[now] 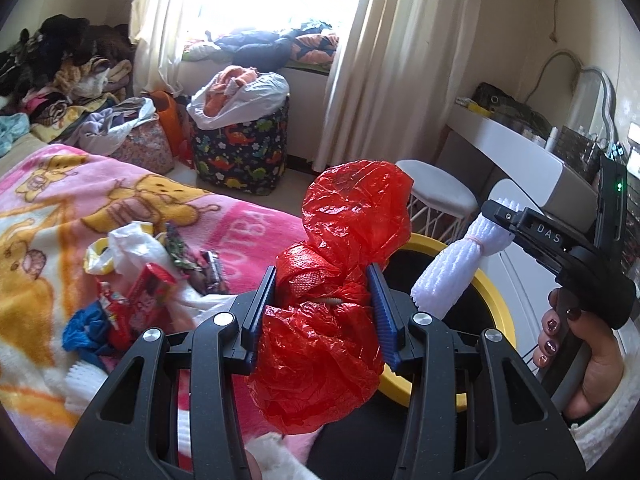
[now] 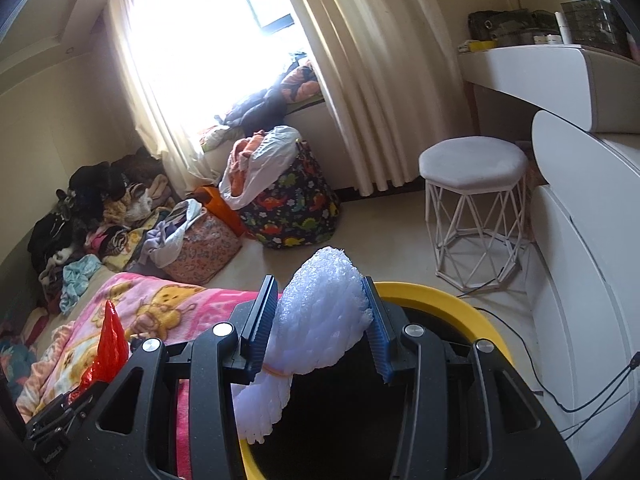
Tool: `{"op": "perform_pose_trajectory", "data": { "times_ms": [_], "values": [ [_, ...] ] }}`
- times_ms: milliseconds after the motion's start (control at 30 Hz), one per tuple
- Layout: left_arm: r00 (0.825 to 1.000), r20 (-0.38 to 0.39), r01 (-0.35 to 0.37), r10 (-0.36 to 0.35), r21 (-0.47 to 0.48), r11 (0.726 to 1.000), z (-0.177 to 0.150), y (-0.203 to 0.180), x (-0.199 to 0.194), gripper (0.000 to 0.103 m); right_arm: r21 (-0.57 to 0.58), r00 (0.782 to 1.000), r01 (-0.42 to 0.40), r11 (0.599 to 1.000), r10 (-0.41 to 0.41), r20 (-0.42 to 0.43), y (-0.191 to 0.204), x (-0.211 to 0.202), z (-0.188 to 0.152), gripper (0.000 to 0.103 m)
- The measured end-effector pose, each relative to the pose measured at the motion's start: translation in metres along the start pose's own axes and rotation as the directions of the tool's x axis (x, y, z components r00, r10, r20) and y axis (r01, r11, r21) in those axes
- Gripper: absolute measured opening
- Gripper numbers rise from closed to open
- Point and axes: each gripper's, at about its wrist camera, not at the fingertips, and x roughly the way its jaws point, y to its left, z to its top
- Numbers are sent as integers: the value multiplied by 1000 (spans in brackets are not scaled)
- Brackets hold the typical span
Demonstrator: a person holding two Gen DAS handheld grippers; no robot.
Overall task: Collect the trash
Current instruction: 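Carry the red bag and white foam net over the yellow-rimmed bin, then open both tools to drop the red bag and foam net into the bin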
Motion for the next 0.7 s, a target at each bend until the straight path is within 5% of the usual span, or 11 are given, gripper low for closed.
{"op": "perform_pose_trajectory", "data": {
  "times_ms": [700],
  "values": [
    [993,-104,56,-47,83,995,0,-41,69,37,22,995,100,995,-100,-21,-39,13,-9,42]
  ]
}}
